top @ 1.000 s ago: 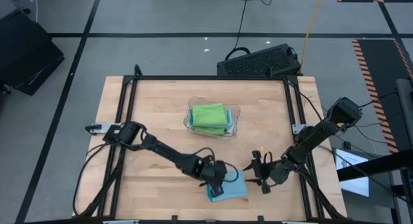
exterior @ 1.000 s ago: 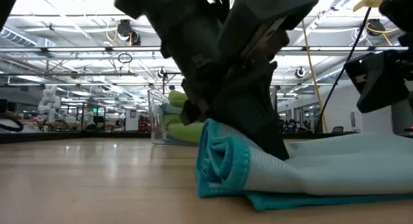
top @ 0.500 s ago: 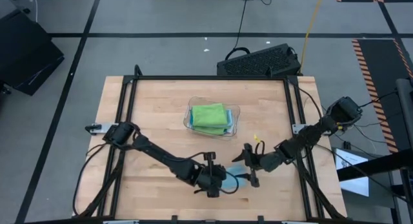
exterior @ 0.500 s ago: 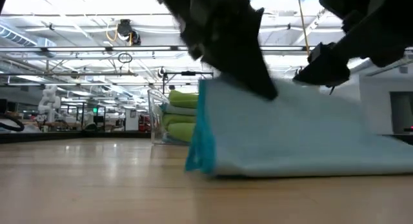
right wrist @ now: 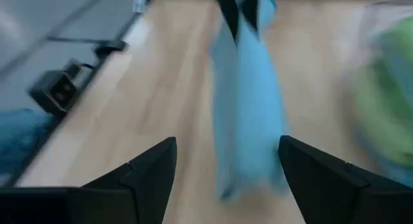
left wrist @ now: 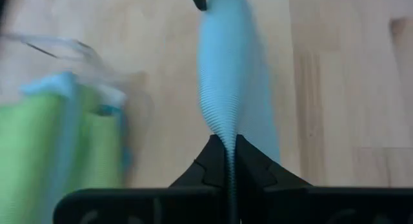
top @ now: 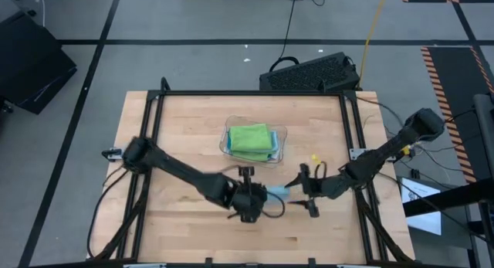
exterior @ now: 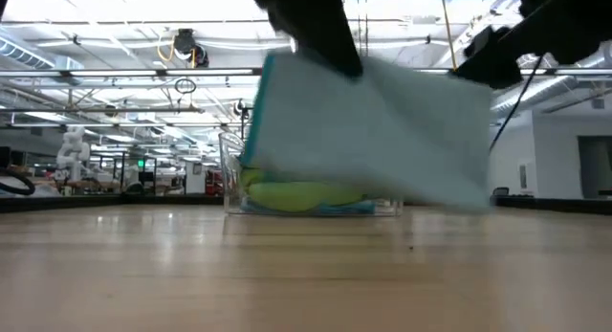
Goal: Fold microfiber towels
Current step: Stack the folded blue microfiber cloth on top of the green microfiber cloth in the transparent bin
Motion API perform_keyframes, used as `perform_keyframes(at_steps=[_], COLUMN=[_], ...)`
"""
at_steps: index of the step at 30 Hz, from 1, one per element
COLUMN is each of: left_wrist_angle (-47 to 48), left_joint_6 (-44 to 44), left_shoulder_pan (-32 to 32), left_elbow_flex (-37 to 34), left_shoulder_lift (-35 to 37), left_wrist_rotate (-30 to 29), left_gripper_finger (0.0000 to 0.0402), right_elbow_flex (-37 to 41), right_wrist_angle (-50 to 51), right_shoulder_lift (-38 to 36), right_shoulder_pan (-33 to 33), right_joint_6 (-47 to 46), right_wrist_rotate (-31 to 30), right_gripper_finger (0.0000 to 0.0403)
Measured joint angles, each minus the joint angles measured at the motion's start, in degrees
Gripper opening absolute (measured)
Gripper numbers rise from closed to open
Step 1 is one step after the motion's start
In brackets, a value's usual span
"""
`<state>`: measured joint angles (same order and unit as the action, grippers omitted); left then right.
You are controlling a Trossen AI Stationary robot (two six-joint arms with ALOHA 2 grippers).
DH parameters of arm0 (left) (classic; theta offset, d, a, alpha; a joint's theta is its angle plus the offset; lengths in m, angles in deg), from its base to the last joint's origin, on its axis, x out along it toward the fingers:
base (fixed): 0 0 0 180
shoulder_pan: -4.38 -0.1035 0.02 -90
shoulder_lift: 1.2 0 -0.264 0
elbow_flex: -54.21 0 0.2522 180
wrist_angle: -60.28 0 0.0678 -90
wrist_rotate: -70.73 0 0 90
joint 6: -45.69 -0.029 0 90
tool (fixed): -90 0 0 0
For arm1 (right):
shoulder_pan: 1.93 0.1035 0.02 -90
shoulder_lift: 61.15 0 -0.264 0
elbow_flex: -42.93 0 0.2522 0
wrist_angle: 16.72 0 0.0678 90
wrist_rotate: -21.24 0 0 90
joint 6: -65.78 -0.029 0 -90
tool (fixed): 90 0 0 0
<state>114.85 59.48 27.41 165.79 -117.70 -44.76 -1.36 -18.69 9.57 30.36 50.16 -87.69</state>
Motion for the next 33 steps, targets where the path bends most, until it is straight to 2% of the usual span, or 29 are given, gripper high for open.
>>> perform_keyframes(at_steps=[7, 12, 17, 21, 24, 30, 33], left_wrist_angle=[2.7, 2.5, 4.5, 6.2, 5.6, 5.2, 5.0], left_joint_6=[-7.1, -8.4, -12.4, -15.1, -15.9, -18.9, -21.2], left_shoulder_pan=[-6.9, -16.7, -26.7, -33.3, -37.4, -37.9, -37.2], left_elbow_flex=[0.2, 0.2, 0.1, -0.4, -1.2, -1.7, -1.7], left_shoulder_lift=[10.6, 14.7, 14.2, 13.4, 12.7, 8.7, 8.3], left_wrist_rotate=[5.3, 17.1, 30.1, 36.1, 43.3, 57.6, 59.9], left_gripper_finger=[0.0010, 0.0010, 0.0010, 0.0010, 0.0010, 0.0010, 0.0015], right_elbow_flex=[0.2, 3.4, 7.0, 8.8, 9.3, 9.3, 9.3], right_wrist_angle=[19.6, 20.6, 20.4, 20.3, 20.3, 19.4, 17.7], right_shoulder_lift=[-14.9, -19.5, -21.2, -22.3, -22.8, -23.4, -23.9], right_shoulder_pan=[3.6, 4.6, 4.6, 4.6, 4.6, 4.6, 4.6], right_joint_6=[1.6, 3.1, 3.5, 3.1, 3.0, 4.9, 6.9], right_wrist_rotate=[-11.4, -13.7, -14.1, -14.1, -14.0, -14.0, -14.0], right_gripper_finger=[0.0263, 0.0263, 0.0263, 0.0263, 0.0263, 0.0263, 0.0263])
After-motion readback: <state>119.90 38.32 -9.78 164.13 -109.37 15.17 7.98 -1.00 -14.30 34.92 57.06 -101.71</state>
